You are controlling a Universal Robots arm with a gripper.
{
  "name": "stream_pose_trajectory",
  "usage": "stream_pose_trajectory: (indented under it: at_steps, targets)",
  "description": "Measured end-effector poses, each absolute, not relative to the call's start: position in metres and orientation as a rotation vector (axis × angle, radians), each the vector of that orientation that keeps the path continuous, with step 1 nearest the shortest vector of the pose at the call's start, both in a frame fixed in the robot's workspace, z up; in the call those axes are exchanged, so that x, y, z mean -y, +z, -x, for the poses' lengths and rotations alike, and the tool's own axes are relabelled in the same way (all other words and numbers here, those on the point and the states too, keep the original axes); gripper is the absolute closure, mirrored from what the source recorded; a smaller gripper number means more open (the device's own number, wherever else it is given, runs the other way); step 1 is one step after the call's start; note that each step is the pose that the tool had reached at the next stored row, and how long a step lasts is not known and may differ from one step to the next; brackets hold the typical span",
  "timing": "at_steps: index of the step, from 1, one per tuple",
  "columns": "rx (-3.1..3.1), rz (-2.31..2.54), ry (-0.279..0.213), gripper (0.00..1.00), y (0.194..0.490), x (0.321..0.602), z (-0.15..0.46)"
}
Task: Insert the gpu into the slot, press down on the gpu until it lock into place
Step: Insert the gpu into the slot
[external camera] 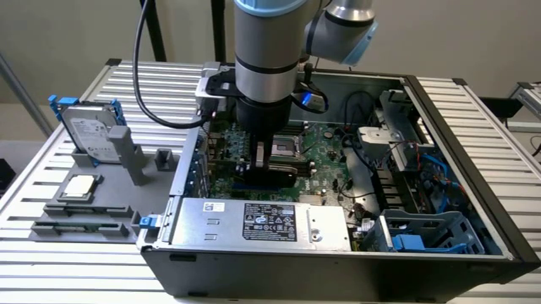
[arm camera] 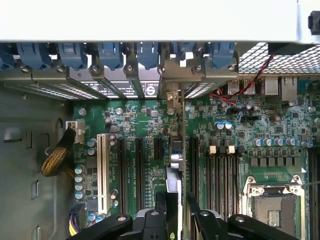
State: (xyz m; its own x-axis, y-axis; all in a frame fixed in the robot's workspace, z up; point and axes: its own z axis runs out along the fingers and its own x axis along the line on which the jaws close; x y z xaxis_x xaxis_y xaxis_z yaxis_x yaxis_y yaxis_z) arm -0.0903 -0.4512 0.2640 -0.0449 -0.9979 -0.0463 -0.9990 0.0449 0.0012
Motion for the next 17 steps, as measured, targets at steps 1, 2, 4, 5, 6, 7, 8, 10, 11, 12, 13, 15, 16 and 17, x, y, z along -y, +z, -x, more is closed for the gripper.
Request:
stream_pose_trajectory:
  at_steps: [1, 2, 4, 5, 6, 7, 8, 10, 11, 12, 13, 15, 16, 17]
  targets:
    - [-2.247, 2.149, 0.051, 0.74, 0.2636, 0.4511, 0.0903]
    - [-2.247, 2.149, 0.050, 0.74, 0.2633, 0.4512, 0.0903]
    - [-2.247, 2.150, 0.050, 0.74, 0.2628, 0.4512, 0.0903]
    - [-2.247, 2.151, 0.050, 0.74, 0.2627, 0.4512, 0.0903]
    - [-2.247, 2.151, 0.050, 0.74, 0.2626, 0.4512, 0.0903]
    - [-2.247, 2.152, 0.050, 0.74, 0.2625, 0.4511, 0.0903]
    - [-2.247, 2.153, 0.051, 0.74, 0.2626, 0.4511, 0.0903]
    - [-2.247, 2.154, 0.053, 0.74, 0.2631, 0.4511, 0.0902]
    - [-2.247, 2.155, 0.054, 0.74, 0.2635, 0.4511, 0.0902]
    - [-2.247, 2.156, 0.055, 0.74, 0.2639, 0.4511, 0.0902]
    - [-2.247, 2.157, 0.056, 0.74, 0.2641, 0.4511, 0.0902]
    - [-2.247, 2.158, 0.056, 0.74, 0.2643, 0.4511, 0.0901]
    - [-2.246, 2.159, 0.056, 0.74, 0.2643, 0.4511, 0.0900]
    - [-2.245, 2.160, 0.056, 0.74, 0.2643, 0.4509, 0.0898]
